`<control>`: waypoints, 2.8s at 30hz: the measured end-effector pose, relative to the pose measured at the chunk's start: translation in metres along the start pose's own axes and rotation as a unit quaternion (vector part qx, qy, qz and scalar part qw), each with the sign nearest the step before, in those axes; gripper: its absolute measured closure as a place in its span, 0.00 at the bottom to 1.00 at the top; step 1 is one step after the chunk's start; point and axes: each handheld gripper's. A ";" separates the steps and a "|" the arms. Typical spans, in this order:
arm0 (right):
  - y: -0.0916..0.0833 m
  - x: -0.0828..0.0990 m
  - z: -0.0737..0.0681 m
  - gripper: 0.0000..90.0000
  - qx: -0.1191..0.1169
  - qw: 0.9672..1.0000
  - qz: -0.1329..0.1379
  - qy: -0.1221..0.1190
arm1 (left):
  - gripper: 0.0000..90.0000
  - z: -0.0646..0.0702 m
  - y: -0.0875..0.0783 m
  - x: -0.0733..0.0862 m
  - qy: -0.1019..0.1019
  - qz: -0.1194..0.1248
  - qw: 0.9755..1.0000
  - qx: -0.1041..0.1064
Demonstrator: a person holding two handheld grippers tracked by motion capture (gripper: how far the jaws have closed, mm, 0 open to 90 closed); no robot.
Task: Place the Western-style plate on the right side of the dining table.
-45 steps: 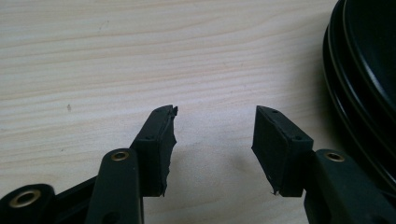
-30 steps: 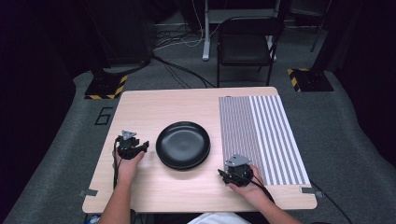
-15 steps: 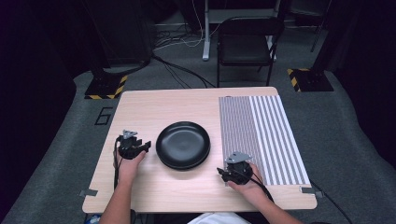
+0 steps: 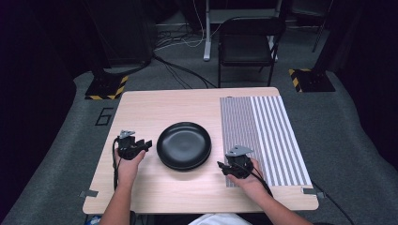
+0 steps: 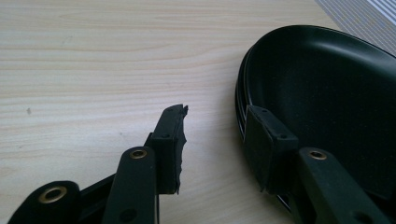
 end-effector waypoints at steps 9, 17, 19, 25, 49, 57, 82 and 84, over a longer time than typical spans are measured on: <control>0.007 -0.009 0.005 0.61 -0.011 0.999 0.005 0.032 | 0.71 0.008 0.000 -0.002 0.007 -0.002 1.000 0.020; 0.006 -0.020 0.008 0.62 -0.002 0.999 0.015 0.037 | 0.68 0.011 0.001 -0.002 0.012 -0.001 1.000 0.023; 0.006 -0.022 0.010 0.62 -0.005 0.999 0.016 0.041 | 0.69 0.011 0.002 -0.002 0.008 -0.004 1.000 0.026; 0.008 -0.027 0.012 0.69 -0.010 0.999 0.006 0.051 | 0.69 0.015 0.005 -0.002 -0.007 -0.009 0.999 0.036; 0.023 -0.040 0.013 0.64 -0.020 0.997 -0.003 0.073 | 0.87 0.011 0.012 -0.002 -0.071 -0.036 0.993 0.087; 0.028 -0.041 0.016 0.64 -0.027 0.996 -0.002 0.091 | 0.87 0.013 0.014 -0.002 -0.065 -0.036 0.994 0.081; 0.034 -0.053 0.023 0.60 -0.056 0.986 0.010 0.157 | 0.89 0.010 0.017 -0.001 -0.060 -0.038 0.994 0.083; 0.033 -0.054 0.023 0.59 -0.063 0.985 0.015 0.161 | 0.89 0.011 0.017 -0.001 -0.058 -0.038 0.994 0.080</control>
Point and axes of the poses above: each handheld gripper's, and its own axes: y roughly forward along the jaws, x roughly out of its underside, z roughly to its right, and after that the axes turned 7 degrees about -z, right-handed
